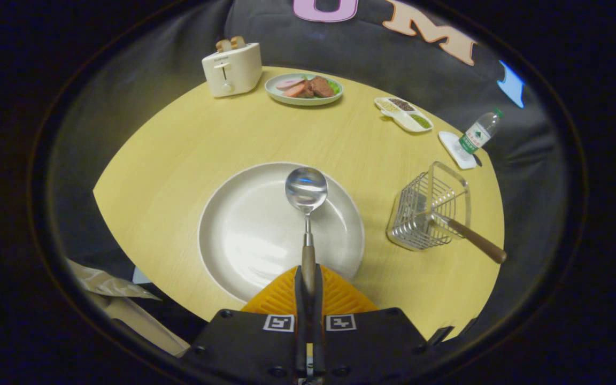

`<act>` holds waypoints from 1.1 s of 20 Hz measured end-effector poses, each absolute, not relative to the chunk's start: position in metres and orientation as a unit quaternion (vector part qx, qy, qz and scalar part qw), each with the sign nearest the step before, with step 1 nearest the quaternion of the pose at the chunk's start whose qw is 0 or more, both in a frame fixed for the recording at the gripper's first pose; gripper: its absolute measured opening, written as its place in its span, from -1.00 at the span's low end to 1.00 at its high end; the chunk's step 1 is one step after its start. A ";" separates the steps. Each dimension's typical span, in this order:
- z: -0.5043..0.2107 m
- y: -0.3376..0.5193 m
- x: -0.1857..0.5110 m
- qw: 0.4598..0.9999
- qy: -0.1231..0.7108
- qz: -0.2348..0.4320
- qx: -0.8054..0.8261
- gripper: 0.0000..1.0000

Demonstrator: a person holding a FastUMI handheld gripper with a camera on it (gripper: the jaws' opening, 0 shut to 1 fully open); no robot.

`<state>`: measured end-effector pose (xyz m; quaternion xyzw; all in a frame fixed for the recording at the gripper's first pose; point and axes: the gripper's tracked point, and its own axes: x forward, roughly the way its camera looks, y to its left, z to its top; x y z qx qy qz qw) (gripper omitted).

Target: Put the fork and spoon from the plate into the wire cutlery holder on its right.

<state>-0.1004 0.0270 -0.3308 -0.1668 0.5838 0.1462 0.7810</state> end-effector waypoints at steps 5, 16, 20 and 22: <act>-0.311 -0.005 -0.077 0.786 0.578 0.138 -0.172 -0.85; -0.271 -0.081 -0.026 0.780 0.583 0.110 -0.201 -0.82; -0.271 -0.099 -0.020 0.772 0.595 0.094 -0.203 -0.82; -0.272 -0.103 -0.021 0.769 0.601 0.090 -0.199 -0.82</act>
